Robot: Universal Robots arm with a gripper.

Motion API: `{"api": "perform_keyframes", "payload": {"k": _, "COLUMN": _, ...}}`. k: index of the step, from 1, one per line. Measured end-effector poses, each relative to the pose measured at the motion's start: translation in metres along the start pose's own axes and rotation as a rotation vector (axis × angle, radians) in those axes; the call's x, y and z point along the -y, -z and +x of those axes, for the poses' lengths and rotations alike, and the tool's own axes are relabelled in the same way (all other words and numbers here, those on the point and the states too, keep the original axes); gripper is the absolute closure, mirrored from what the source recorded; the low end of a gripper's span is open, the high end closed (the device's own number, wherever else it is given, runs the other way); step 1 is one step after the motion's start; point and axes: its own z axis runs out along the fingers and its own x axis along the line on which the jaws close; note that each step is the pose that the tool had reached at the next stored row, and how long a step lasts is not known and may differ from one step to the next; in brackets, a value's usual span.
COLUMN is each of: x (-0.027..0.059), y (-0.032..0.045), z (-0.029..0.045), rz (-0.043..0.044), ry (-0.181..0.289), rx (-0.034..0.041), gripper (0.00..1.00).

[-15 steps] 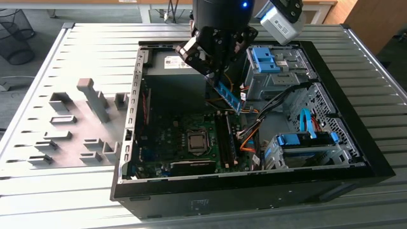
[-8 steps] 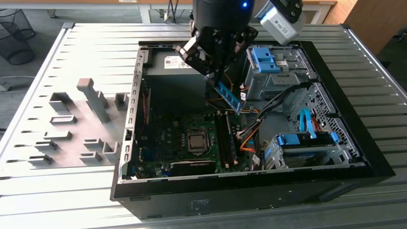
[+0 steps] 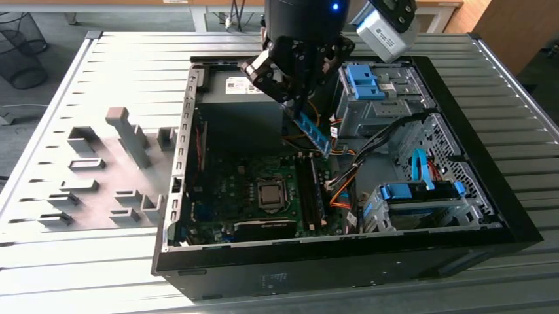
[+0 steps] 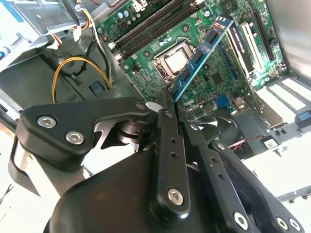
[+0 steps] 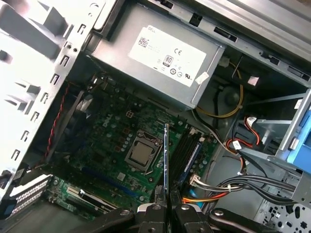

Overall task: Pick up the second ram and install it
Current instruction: 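Insert the second ram into the second slot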

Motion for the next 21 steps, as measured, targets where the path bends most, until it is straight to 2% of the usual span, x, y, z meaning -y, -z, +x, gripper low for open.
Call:
{"api": "perform_keyframes", "payload": {"k": 8, "x": 0.0, "y": -0.0011, "z": 0.0, "rz": 0.0034, "ry": -0.136, "rx": 0.0018, "gripper": 0.86}}
{"api": "perform_keyframes", "payload": {"k": 21, "x": 0.0, "y": -0.0013, "z": 0.0, "rz": 0.0034, "ry": -0.141, "rx": 0.002, "gripper": 0.86}}
